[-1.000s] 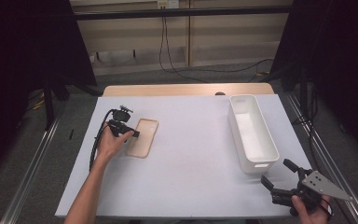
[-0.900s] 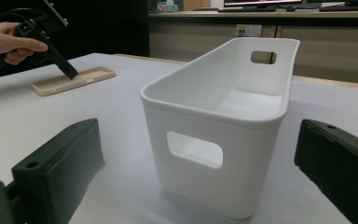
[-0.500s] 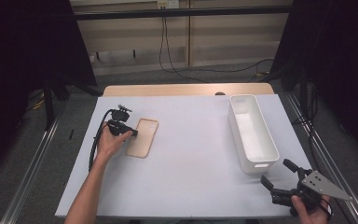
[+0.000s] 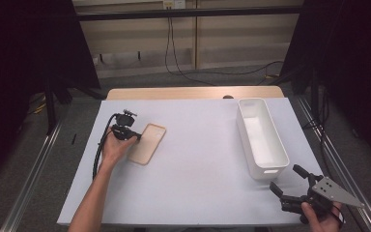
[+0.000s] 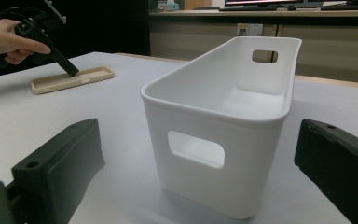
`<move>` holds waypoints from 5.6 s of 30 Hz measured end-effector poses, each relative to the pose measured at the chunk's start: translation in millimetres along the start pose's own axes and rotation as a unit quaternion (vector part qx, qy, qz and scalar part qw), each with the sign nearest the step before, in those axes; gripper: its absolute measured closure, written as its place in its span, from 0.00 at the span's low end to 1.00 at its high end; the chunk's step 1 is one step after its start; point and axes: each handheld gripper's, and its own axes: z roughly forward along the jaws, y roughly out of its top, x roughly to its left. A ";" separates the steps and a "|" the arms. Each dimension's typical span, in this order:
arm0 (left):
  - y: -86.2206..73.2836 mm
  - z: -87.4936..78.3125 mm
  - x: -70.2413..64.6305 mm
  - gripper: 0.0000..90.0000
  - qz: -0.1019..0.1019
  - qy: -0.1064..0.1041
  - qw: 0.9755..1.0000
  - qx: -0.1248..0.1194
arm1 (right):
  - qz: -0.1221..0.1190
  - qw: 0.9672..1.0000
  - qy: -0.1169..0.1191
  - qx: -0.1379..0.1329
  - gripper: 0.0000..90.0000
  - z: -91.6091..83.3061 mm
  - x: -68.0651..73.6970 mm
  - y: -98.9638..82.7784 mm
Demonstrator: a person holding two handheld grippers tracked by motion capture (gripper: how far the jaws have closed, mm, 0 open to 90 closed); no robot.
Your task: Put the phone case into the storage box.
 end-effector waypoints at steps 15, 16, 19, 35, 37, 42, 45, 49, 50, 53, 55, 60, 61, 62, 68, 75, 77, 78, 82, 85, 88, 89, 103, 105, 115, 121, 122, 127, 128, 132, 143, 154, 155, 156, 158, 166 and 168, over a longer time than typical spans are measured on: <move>-1.8 -1.6 0.9 0.98 0.005 -0.006 1.000 -0.009 | 0.002 1.000 -0.001 -0.001 0.01 -0.4 -0.5 0.1; -2.1 -1.9 0.8 0.98 0.005 -0.007 1.000 -0.008 | 0.002 1.000 -0.001 -0.001 0.01 -0.4 -0.5 0.1; -4.1 -3.0 1.6 0.98 0.001 -0.009 1.000 -0.013 | 0.002 1.000 -0.002 -0.001 0.01 -0.5 -0.6 0.1; -14.7 -20.5 7.8 0.98 -0.017 0.000 0.996 -0.082 | 0.002 1.000 -0.002 -0.002 0.01 -0.3 0.0 0.3; -15.3 -22.0 7.3 0.98 -0.026 0.001 0.996 -0.091 | 0.002 1.000 -0.003 -0.001 0.01 -0.3 -0.2 0.2; -17.3 -26.8 5.5 0.98 -0.028 0.006 0.993 -0.116 | 0.002 1.000 -0.003 -0.001 0.01 -0.3 -0.1 0.3; -19.2 -30.9 3.3 0.98 -0.024 0.013 0.990 -0.137 | 0.003 1.000 -0.003 -0.001 0.01 -0.4 0.1 0.3; -22.1 -34.1 2.6 0.98 -0.033 0.014 0.985 -0.166 | 0.002 1.000 -0.003 -0.001 0.01 -0.6 -0.2 0.3; -23.0 -35.1 2.7 0.98 -0.032 0.015 0.985 -0.172 | 0.001 1.000 -0.003 -0.002 0.01 -0.6 -0.3 0.3; -24.9 -37.4 2.0 0.98 -0.032 0.015 0.982 -0.183 | 0.001 1.000 -0.004 -0.002 0.01 -0.6 -0.2 0.3; -26.6 -39.7 0.7 0.98 -0.029 0.015 0.980 -0.195 | 0.002 1.000 -0.004 -0.002 0.01 -0.6 -0.1 0.3; -30.6 -44.5 -2.1 0.98 -0.026 0.009 0.975 -0.220 | 0.001 1.000 -0.004 -0.002 0.01 -0.6 -0.2 0.3; -31.9 -45.5 -2.7 0.98 -0.024 0.011 0.974 -0.225 | 0.001 1.000 -0.005 -0.002 0.01 -0.6 -0.2 0.3; -33.2 -46.3 -3.4 0.98 -0.023 0.011 0.973 -0.228 | 0.001 1.000 -0.005 -0.002 0.01 -0.7 -0.3 0.3; -40.1 -51.7 -10.7 0.98 -0.024 0.011 0.969 -0.244 | 0.002 1.000 -0.002 -0.004 0.00 -0.3 0.1 0.4; -45.5 -63.5 -18.7 0.98 -0.023 0.001 0.961 -0.274 | -0.002 1.000 -0.006 -0.007 0.00 -0.7 -0.6 0.6; -46.0 -66.4 -21.4 0.98 -0.019 -0.004 0.960 -0.281 | -0.001 1.000 -0.006 -0.009 0.00 -0.9 -0.5 0.8; -46.2 -68.4 -22.3 0.98 -0.017 -0.005 0.958 -0.286 | -0.002 1.000 -0.006 -0.009 0.00 -1.1 -0.8 0.8; -47.1 -73.4 -27.1 0.98 -0.018 -0.016 0.955 -0.294 | 0.002 1.000 -0.008 -0.012 0.00 -1.9 -0.8 1.1; -46.4 -74.2 -32.7 0.98 -0.015 -0.020 0.955 -0.297 | 0.002 1.000 -0.009 -0.013 0.00 -2.1 -1.0 1.3; -45.3 -74.6 -38.4 0.98 -0.011 -0.024 0.953 -0.303 | 0.000 1.000 -0.009 -0.015 0.00 -2.4 -1.2 1.6; -45.1 -75.1 -40.0 0.98 -0.009 -0.024 0.953 -0.303 | 0.001 1.000 -0.009 -0.015 0.00 -2.4 -1.0 1.9; -44.8 -77.9 -58.9 0.98 0.010 -0.041 0.948 -0.316 | 0.007 1.000 -0.013 -0.023 0.00 -3.4 -0.6 7.1; -44.2 -78.4 -62.5 0.98 0.016 -0.043 0.947 -0.317 | 0.010 1.000 -0.012 -0.025 0.00 -3.3 0.2 8.6; -40.9 -80.0 -81.9 0.98 0.036 -0.062 0.945 -0.318 | 0.020 0.999 0.000 -0.037 0.00 -0.4 6.3 17.4; -39.0 -76.7 -93.4 0.98 0.048 -0.070 0.946 -0.313 | 0.017 0.999 0.011 -0.039 0.00 4.0 11.3 26.6; -38.5 -76.2 -95.7 0.98 0.049 -0.073 0.946 -0.313 | 0.018 0.999 0.013 -0.039 0.00 4.7 12.5 27.7; -35.0 -76.2 -103.3 0.98 0.058 -0.075 0.945 -0.314 | 0.009 0.999 0.023 -0.037 0.00 11.9 17.9 33.6; -34.4 -76.3 -105.8 0.98 0.059 -0.074 0.944 -0.316 | 0.009 0.999 0.026 -0.037 0.00 14.1 18.9 34.8; -31.5 -75.2 -112.6 0.98 0.064 -0.073 0.943 -0.317 | 0.008 0.999 0.038 -0.038 0.01 23.9 23.9 39.8; -24.4 -70.1 -130.6 0.98 0.072 -0.075 0.941 -0.322 | 0.009 0.998 0.053 -0.040 0.03 49.7 33.0 49.0; -22.6 -65.4 -143.3 0.98 0.077 -0.081 0.942 -0.316 | 0.005 0.998 0.051 -0.041 0.04 64.3 33.6 60.8; -23.2 -65.0 -145.5 0.98 0.079 -0.080 0.942 -0.316 | 0.004 0.998 0.050 -0.041 0.04 65.6 33.7 61.3; -23.6 -64.3 -147.6 0.98 0.082 -0.080 0.941 -0.317 | 0.004 0.998 0.051 -0.041 0.04 67.0 34.0 61.8; -23.8 -62.7 -150.8 0.98 0.081 -0.084 0.941 -0.317 | 0.002 0.998 0.049 -0.041 0.04 70.2 34.8 62.9; -21.3 -57.8 -159.5 0.98 0.081 -0.089 0.942 -0.313 | -0.011 0.997 0.059 -0.042 0.06 85.6 41.6 71.8; -20.6 -57.0 -161.8 0.98 0.083 -0.090 0.942 -0.314 | -0.011 0.997 0.061 -0.046 0.07 89.5 43.4 74.5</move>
